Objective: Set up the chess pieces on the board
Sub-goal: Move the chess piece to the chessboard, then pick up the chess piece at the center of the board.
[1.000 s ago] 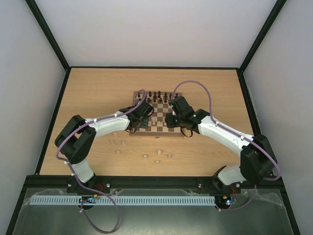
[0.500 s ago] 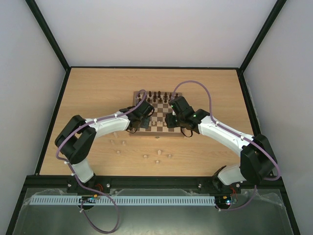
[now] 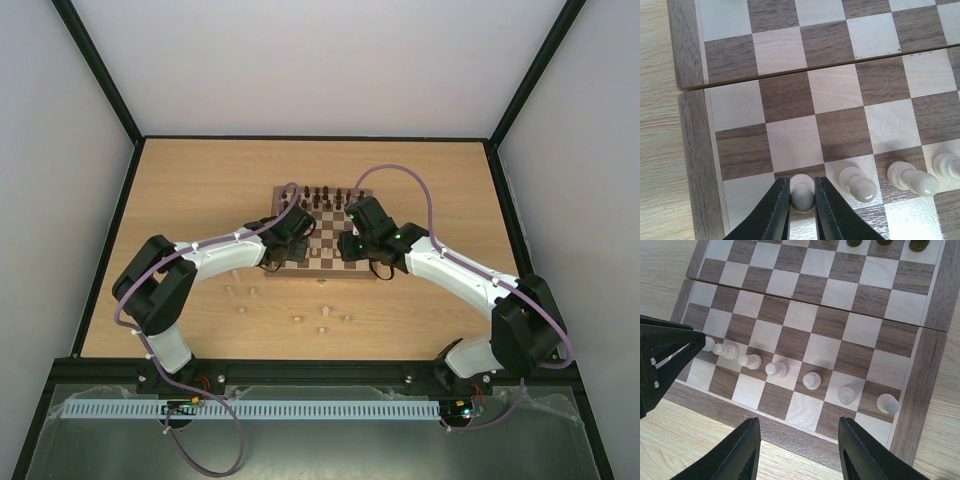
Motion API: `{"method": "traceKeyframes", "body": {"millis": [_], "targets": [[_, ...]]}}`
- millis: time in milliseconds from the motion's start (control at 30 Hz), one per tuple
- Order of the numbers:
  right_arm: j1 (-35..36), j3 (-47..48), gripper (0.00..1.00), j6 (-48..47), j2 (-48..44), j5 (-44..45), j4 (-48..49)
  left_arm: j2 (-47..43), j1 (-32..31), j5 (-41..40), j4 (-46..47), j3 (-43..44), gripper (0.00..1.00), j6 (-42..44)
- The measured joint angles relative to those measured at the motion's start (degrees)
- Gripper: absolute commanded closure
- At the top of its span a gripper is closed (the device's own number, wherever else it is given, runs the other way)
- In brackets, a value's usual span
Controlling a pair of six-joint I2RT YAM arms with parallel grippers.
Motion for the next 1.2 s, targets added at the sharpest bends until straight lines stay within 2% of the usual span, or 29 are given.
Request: {"method": "traceKeyframes", "body": {"millis": [67,233,400,500,600,767,933,1033,1067,1200], "targets": [[0.00,0.00,0.56,0.02,0.00,-0.02,-0.02,0.00,-0.13,0.02,0.02,0.00,0.82,-0.02],[0.00,0.00,0.56,0.00,0.00,0.00,-0.02,0.00,-0.20,-0.09,-0.13,0.00,0.63,-0.50],[0.00,0.00,0.56,0.00,0.00,0.00,0.00,-0.61,-0.44,-0.31,-0.83,0.00,0.62,-0.66],[0.00,0.00,0.56,0.00,0.00,0.04,-0.02,-2.47,-0.96,-0.48,-1.49,0.00,0.56,-0.76],[0.00,0.00,0.56,0.00,0.00,0.35,-0.02,-5.66,-1.60,-0.76,-2.29,0.00,0.52,-0.85],[0.00,0.00,0.56,0.00,0.00,2.10,-0.04,-13.38,-2.05,-1.33,-3.02,-0.74,0.39,-0.90],[-0.04,0.00,0.55,0.44,0.61,5.35,-0.35,-22.45,-2.08,-1.36,-3.39,-4.07,0.32,-0.87],[-0.63,-0.68,0.53,1.81,0.61,7.32,-0.52,-26.10,-2.05,-1.18,-3.69,-6.99,0.21,-0.92],[-0.87,-1.14,0.53,2.36,0.52,7.76,-0.50,-27.08,-2.05,-1.07,-3.72,-8.07,0.04,-1.11],[-2.38,-4.42,0.50,5.35,-0.79,9.90,-1.92,-31.28,-2.05,-0.28,-4.42,-12.07,0.01,-1.57]]}}
